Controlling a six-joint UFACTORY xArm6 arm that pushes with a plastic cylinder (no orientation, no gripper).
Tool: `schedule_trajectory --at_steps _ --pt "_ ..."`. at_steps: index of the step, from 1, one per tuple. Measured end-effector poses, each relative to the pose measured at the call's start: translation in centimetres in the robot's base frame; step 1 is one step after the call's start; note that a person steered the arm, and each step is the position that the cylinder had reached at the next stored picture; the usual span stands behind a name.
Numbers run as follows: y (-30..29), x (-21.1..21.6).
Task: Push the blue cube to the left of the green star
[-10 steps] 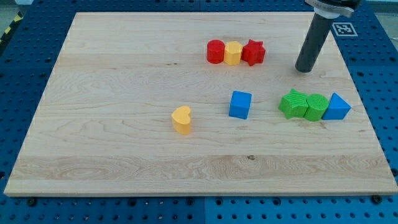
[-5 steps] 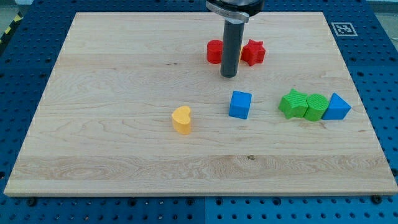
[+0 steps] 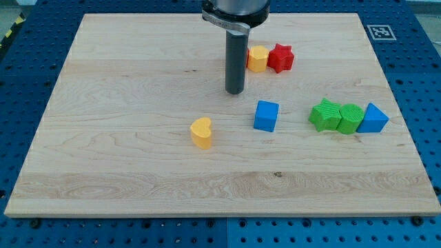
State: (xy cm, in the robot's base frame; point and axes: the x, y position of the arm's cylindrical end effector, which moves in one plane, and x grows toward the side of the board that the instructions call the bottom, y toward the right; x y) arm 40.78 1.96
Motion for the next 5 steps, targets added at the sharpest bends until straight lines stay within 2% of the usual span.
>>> schedule_trajectory --at_steps 5 --pt "-3.1 1.4"
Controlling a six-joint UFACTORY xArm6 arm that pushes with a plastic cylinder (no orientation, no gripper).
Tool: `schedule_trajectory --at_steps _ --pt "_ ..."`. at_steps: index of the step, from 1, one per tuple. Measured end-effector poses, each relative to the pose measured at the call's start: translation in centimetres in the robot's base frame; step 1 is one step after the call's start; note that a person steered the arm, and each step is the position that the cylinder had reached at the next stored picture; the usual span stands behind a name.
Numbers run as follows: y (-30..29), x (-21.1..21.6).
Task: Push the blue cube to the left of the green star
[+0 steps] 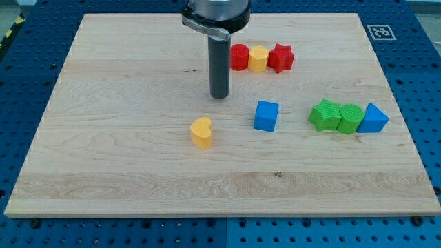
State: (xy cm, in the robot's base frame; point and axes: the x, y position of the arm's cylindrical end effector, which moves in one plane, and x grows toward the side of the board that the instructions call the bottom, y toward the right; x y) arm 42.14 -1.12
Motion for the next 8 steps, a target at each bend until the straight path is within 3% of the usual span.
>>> schedule_trajectory --at_steps 3,8 --pt "-1.0 3.2" --pt "4.5 5.0"
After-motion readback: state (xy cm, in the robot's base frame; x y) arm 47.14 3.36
